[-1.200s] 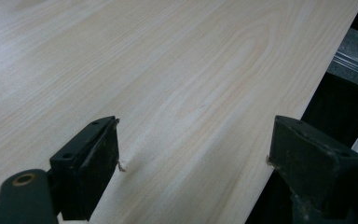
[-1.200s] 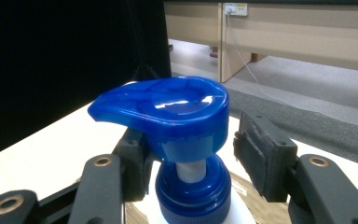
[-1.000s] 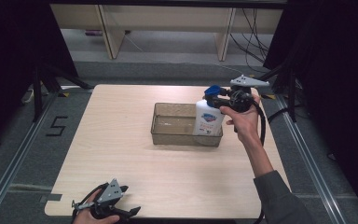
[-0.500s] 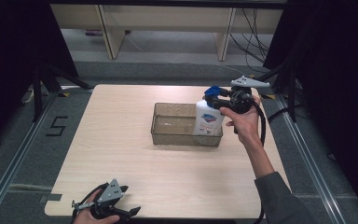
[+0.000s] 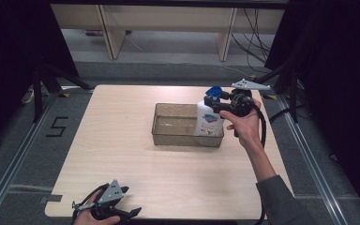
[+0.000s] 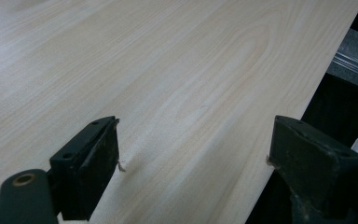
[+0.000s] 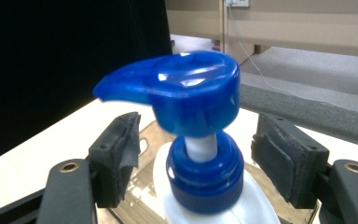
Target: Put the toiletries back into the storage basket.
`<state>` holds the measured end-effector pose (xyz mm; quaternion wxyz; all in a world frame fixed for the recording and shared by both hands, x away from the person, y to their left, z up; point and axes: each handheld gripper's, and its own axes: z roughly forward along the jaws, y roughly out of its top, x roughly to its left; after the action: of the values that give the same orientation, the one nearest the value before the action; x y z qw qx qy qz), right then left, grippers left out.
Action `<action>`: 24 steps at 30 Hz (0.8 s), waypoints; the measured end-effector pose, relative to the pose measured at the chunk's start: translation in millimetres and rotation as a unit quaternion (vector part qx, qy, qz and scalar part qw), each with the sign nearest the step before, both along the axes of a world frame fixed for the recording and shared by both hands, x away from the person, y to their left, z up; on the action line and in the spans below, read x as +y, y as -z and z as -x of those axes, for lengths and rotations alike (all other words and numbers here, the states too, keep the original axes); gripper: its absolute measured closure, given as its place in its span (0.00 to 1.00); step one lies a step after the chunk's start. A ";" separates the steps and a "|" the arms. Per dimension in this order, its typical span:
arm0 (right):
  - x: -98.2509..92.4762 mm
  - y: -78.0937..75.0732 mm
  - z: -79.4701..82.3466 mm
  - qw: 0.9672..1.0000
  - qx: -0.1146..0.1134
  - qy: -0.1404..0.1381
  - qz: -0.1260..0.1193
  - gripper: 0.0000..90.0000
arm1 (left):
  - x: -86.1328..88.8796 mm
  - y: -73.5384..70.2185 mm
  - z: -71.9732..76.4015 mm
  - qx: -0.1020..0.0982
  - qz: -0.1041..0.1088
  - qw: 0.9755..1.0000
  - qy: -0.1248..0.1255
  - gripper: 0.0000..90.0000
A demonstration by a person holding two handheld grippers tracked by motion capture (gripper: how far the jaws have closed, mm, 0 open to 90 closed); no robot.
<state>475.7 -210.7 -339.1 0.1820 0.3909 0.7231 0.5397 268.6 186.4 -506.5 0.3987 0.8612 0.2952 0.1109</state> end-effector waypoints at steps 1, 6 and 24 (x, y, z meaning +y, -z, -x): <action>0.0 0.0 0.0 1.000 0.000 0.000 0.000 0.35 | 0.0 0.0 0.0 0.000 0.000 1.000 0.000 0.17; -2.8 -0.3 2.4 1.000 -0.010 0.000 -0.005 0.33 | -0.1 -0.2 -0.1 0.001 -0.001 1.000 0.001 0.17; -22.1 7.9 13.9 1.000 -0.002 0.011 -0.021 0.27 | 1.1 -0.9 -0.8 -0.002 -0.004 1.000 0.003 0.17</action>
<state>461.8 -232.9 -347.0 0.1809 0.4013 0.7068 0.5538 269.4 187.5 -505.6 0.3962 0.8633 0.2916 0.1125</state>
